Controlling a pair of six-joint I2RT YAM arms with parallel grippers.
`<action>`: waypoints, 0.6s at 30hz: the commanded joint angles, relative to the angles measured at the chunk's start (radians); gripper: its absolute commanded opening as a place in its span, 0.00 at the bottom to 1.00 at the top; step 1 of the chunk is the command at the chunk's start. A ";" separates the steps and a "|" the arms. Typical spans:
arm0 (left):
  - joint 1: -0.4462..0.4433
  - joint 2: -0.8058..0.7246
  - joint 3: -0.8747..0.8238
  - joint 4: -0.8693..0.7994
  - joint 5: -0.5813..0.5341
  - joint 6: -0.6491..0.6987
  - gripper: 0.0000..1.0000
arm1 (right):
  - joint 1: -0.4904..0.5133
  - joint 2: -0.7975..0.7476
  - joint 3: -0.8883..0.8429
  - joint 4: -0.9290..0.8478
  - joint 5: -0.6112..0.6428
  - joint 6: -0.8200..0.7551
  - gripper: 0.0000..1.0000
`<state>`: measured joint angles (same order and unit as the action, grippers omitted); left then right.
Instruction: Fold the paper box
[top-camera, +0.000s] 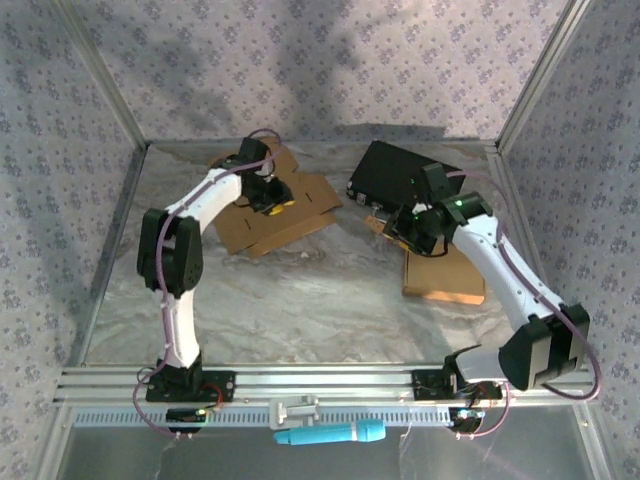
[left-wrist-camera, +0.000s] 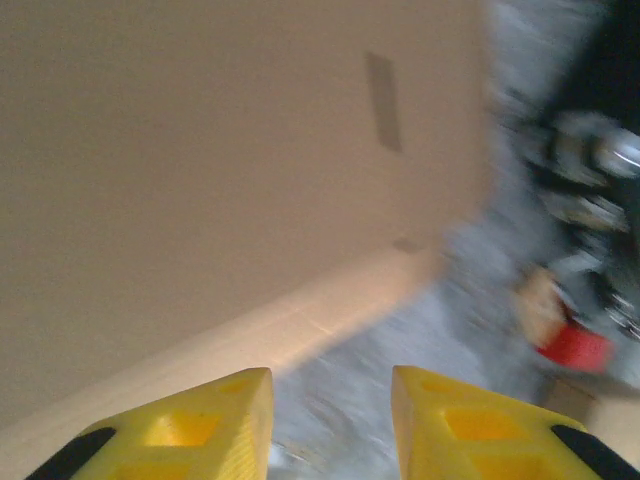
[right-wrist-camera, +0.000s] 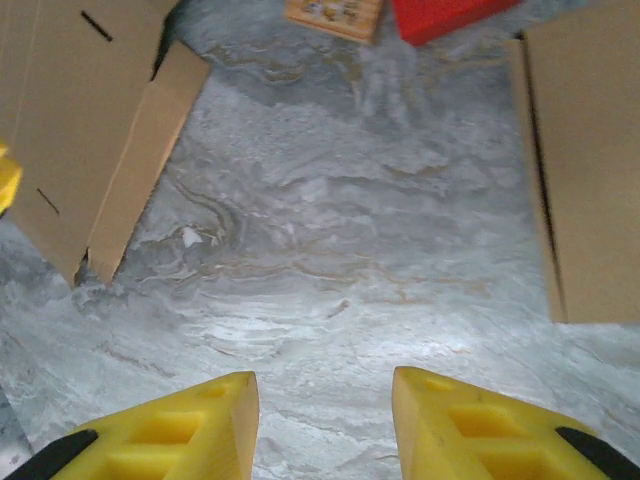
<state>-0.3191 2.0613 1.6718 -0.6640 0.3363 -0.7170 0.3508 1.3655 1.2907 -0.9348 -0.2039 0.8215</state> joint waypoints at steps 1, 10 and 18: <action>-0.009 0.077 0.039 -0.116 -0.045 0.051 0.34 | 0.025 0.031 0.060 0.015 -0.015 -0.025 0.41; -0.039 -0.064 -0.277 0.004 -0.054 0.038 0.32 | 0.042 0.069 0.025 0.074 -0.055 -0.028 0.41; -0.082 -0.348 -0.701 0.100 -0.057 0.037 0.30 | 0.083 0.112 -0.012 0.119 -0.061 -0.038 0.40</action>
<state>-0.3843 1.7790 1.0676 -0.5735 0.2909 -0.6888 0.4141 1.4502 1.3018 -0.8322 -0.2512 0.8036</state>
